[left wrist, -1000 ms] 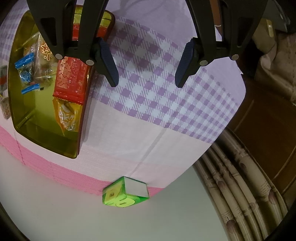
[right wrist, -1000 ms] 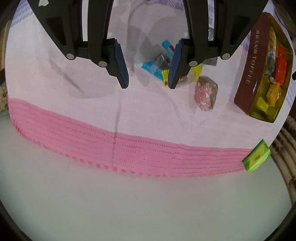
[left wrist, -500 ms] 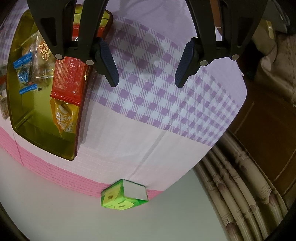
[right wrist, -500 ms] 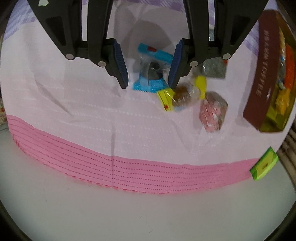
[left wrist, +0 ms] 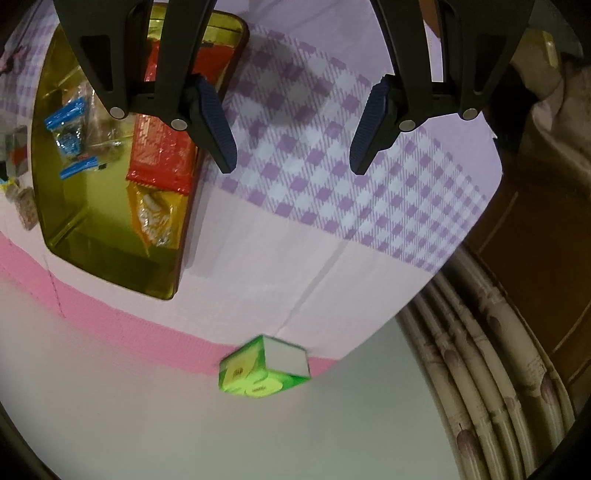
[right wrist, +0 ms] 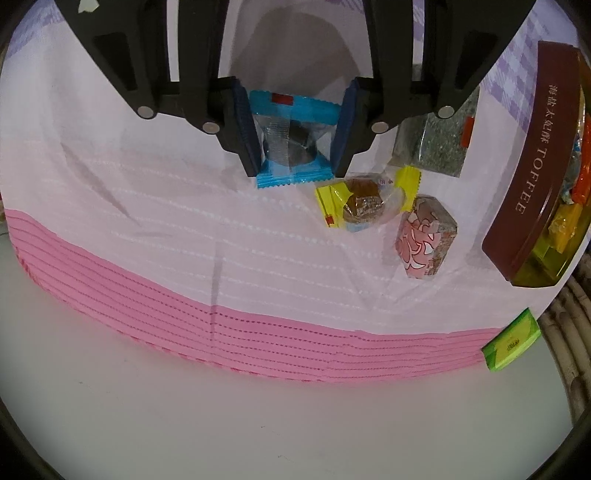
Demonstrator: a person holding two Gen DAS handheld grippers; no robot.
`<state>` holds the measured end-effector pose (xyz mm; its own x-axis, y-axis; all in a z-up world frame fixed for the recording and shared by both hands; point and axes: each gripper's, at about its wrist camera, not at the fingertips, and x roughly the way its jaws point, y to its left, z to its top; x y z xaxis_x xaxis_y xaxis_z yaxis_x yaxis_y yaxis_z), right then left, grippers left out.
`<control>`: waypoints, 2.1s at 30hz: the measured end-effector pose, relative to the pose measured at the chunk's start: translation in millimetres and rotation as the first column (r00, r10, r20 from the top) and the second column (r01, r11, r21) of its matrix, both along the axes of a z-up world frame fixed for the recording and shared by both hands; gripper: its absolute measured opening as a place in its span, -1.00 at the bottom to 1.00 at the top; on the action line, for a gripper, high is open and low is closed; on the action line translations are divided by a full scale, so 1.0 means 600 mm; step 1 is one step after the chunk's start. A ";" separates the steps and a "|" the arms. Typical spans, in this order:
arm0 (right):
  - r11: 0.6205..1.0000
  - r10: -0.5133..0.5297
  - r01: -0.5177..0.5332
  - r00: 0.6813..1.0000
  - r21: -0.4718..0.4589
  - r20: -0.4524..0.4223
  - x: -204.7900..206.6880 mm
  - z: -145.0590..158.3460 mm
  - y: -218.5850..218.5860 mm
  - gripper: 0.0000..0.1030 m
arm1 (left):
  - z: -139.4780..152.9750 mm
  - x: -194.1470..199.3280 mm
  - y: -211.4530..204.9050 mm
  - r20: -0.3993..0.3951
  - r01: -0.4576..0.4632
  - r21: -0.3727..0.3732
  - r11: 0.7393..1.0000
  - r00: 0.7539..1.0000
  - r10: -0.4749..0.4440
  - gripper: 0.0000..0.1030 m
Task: Organize snacks
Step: 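Lift the light blue candy with the right tool while the left tool moves toward the snack pile, then grasp the dark green square packet with the left tool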
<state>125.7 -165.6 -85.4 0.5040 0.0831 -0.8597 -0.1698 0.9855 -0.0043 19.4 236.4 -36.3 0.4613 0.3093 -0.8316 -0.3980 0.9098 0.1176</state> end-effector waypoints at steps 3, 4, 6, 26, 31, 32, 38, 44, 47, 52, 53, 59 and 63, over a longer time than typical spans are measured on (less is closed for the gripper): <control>1.000 0.006 -0.006 1.000 0.012 0.014 -0.005 -0.001 -0.003 -0.31 | 0.002 0.001 -0.009 0.008 0.011 -0.012 1.000 1.000 -0.011 0.25; 1.000 0.008 -0.009 1.000 0.014 0.019 -0.008 -0.001 -0.004 -0.33 | 0.002 0.001 -0.012 0.006 0.012 -0.018 1.000 1.000 -0.012 0.25; 1.000 0.013 -0.013 0.999 0.011 0.034 -0.017 0.001 -0.005 -0.37 | 0.000 0.003 -0.022 -0.005 0.021 -0.031 0.999 1.000 -0.021 0.25; 0.993 -0.114 0.109 0.988 0.045 0.107 -0.086 0.002 -0.117 -0.45 | 0.045 0.074 -0.288 0.021 0.361 -0.078 0.929 0.933 -0.360 0.25; 0.990 -0.139 0.135 0.983 0.035 0.118 -0.100 0.000 -0.140 -0.45 | 0.032 0.093 -0.355 0.019 0.443 -0.126 0.887 0.895 -0.445 0.25; 0.989 -0.144 0.141 0.982 0.039 0.120 -0.103 -0.001 -0.146 -0.45 | 0.029 0.094 -0.370 0.017 0.457 -0.128 0.880 0.888 -0.459 0.25; 0.984 -0.171 0.165 0.978 0.062 0.121 -0.113 -0.009 -0.164 -0.45 | 0.008 0.124 -0.429 0.005 0.501 -0.191 0.844 0.860 -0.510 0.25; 0.984 -0.175 0.168 0.978 0.065 0.112 -0.112 -0.013 -0.163 -0.46 | -0.012 0.158 -0.473 -0.016 0.519 -0.219 0.826 0.845 -0.535 0.25; 0.983 -0.175 0.168 0.978 0.068 0.112 -0.113 -0.013 -0.167 -0.46 | -0.025 0.170 -0.493 -0.038 0.519 -0.215 0.827 0.842 -0.539 0.25; 0.983 -0.175 0.168 0.978 0.070 0.111 -0.112 -0.013 -0.167 -0.45 | -0.045 0.184 -0.507 -0.063 0.505 -0.216 0.836 0.847 -0.528 0.25; 0.983 -0.175 0.168 0.978 0.071 0.111 -0.114 -0.012 -0.170 -0.45 | -0.049 0.186 -0.509 -0.068 0.503 -0.211 0.838 0.848 -0.526 0.25; 0.983 -0.175 0.167 0.978 0.073 0.111 -0.114 -0.011 -0.169 -0.44 | -0.065 0.192 -0.523 -0.079 0.511 -0.175 0.842 0.845 -0.529 0.25; 0.983 -0.175 0.168 0.978 0.073 0.111 -0.113 -0.011 -0.169 -0.44 | -0.079 0.199 -0.524 -0.090 0.498 -0.185 0.848 0.850 -0.519 0.12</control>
<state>57.7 -267.1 -91.8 0.6119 0.0388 -0.7900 -0.0005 0.9988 0.0486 138.7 -77.8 -83.7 0.4031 -0.0705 -0.9125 0.1346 0.9908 -0.0171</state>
